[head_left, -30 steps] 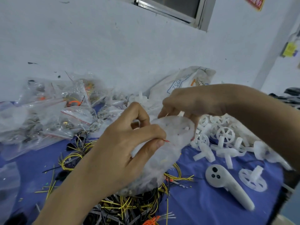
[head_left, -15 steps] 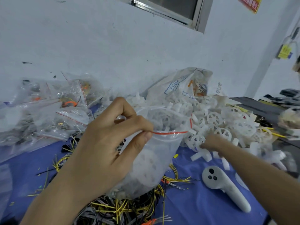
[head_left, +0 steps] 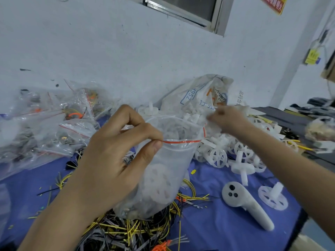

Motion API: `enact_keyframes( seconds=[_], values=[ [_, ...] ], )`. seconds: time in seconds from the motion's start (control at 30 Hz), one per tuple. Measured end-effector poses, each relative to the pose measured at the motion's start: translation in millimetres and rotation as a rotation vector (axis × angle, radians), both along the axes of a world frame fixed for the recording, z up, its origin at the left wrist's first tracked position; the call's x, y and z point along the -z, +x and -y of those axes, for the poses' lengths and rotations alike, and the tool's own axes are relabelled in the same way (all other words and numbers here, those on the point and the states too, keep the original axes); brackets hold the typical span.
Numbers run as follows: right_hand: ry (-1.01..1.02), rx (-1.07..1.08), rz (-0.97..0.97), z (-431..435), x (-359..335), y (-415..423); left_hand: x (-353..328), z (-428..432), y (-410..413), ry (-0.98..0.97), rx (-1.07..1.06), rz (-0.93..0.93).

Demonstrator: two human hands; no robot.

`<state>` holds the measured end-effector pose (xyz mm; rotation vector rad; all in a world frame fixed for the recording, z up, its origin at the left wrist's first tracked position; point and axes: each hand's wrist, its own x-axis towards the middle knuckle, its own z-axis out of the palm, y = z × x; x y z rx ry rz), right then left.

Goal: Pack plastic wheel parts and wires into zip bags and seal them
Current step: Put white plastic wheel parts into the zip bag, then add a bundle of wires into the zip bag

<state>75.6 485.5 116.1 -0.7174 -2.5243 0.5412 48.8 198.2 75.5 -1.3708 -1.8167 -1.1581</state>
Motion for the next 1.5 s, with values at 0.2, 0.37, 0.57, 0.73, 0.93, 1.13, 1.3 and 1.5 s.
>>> enact_keyframes(
  seconds=[0.2,0.37,0.57,0.73,0.93,1.13,1.3,1.5],
  values=[
    [0.213,-0.662,-0.27,90.8,-74.5,42.6,-0.7,5.0,-4.9,0.031,-0.008,0.019],
    [0.414,-0.808,0.102,116.8,-47.0,41.5,-2.0,5.6,-5.2,0.037,0.013,0.012],
    [0.131,-0.925,0.252,120.5,-53.5,41.8,-0.7,11.4,-16.5,0.094,0.006,0.039],
    [-0.048,-1.012,0.066,119.3,-55.8,42.7,0.0,16.2,-29.1,0.245,-0.023,0.027],
    [0.101,-0.427,-0.07,63.9,11.2,10.2,-3.8,31.0,-36.5,0.404,-0.115,0.131],
    [0.115,-0.49,0.639,57.7,110.2,11.8,-3.2,31.1,-31.7,0.375,-0.183,0.111],
    [0.107,-0.361,0.329,49.9,116.9,-9.4,-1.4,30.1,-33.7,0.382,-0.193,0.125],
    [0.104,-0.396,0.562,30.9,132.0,-32.0,0.6,29.0,-33.6,0.371,-0.193,0.123]
  ],
)
